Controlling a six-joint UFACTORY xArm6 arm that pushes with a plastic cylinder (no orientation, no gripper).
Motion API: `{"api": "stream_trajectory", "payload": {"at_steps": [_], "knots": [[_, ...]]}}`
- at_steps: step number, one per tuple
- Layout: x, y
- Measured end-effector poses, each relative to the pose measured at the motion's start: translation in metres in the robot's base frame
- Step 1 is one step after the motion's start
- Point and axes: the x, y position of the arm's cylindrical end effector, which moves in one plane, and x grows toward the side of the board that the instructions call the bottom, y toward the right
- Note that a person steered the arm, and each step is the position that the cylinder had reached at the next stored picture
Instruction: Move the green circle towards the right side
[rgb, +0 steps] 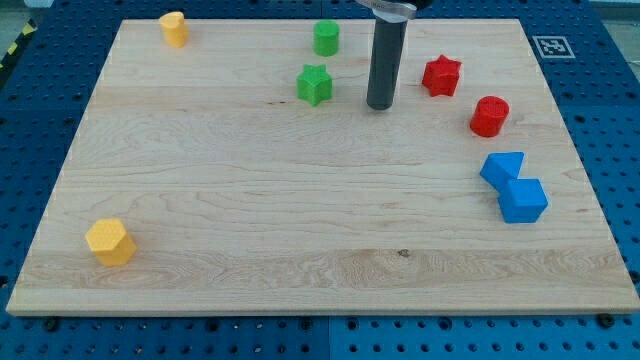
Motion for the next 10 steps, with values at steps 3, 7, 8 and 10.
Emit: {"api": "stream_trajectory", "payload": {"at_steps": [3,7,8,10], "knots": [[-0.055,-0.034],[-0.119,-0.085],[-0.142,-0.055],[-0.161,-0.048]]}}
